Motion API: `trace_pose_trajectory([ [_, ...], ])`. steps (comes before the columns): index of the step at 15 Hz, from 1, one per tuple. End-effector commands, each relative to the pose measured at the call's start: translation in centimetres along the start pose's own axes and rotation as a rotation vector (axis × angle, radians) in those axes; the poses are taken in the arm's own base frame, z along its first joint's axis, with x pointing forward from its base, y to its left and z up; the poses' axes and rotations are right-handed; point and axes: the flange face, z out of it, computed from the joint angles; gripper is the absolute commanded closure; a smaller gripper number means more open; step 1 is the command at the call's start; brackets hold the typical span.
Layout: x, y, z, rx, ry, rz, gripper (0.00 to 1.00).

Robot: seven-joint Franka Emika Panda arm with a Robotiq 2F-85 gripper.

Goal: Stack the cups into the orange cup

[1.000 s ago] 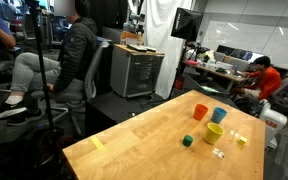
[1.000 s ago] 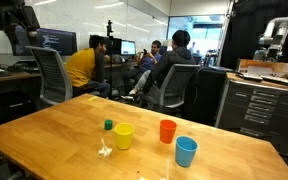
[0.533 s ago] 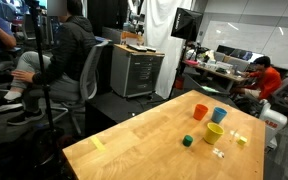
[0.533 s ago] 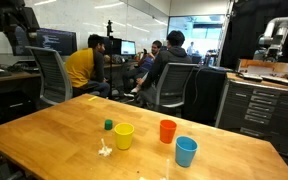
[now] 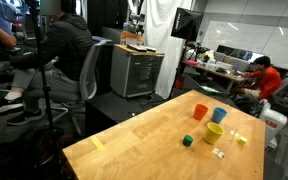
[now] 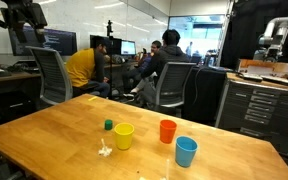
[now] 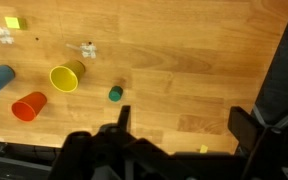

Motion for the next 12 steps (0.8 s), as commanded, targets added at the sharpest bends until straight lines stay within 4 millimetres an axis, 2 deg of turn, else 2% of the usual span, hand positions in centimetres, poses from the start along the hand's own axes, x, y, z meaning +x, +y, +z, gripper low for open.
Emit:
trace_pose_trajectory([
  [1,3.0,3.8,-1.2,0.006,0.020,0.045,0.00],
  [6,5.4,9.5,-0.9,0.010,0.062,0.126,0.00],
  [12,6.8,18.2,2.1,0.027,0.120,0.243,0.00],
])
